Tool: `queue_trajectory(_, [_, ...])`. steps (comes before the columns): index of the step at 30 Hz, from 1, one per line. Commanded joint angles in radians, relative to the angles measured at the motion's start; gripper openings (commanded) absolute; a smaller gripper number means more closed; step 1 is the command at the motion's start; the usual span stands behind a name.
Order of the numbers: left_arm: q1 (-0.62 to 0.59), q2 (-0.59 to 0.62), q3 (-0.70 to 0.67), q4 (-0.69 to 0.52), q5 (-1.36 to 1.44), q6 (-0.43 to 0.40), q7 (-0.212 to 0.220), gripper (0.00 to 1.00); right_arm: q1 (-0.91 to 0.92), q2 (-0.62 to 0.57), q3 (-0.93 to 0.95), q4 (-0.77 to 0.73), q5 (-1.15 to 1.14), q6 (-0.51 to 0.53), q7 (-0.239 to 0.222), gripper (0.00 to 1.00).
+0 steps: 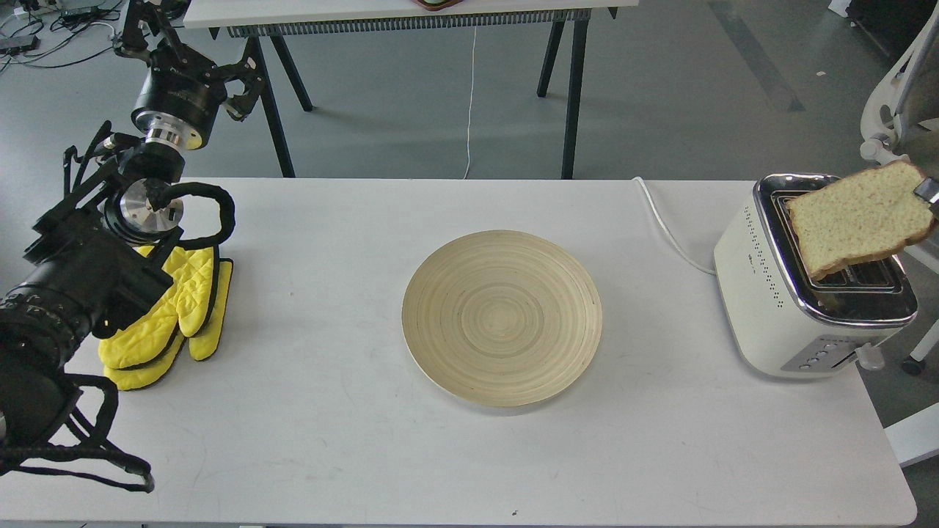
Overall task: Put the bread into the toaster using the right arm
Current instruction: 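Lower the bread slice edge-first into the toaster slot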
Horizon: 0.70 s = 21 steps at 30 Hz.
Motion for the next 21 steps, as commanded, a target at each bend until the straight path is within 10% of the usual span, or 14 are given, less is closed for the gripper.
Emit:
queue_trajectory(1, [0.001, 0.000, 0.000, 0.000, 0.000, 0.000, 0.000, 1.00, 0.000, -0.001, 0.001, -0.001, 0.001, 0.000, 0.000, 0.02])
queue_trajectory(21, [0.001, 0.000, 0.000, 0.000, 0.000, 0.000, 0.000, 1.00, 0.002, -0.004, 0.003, -0.015, 0.001, 0.000, 0.003, 0.03])
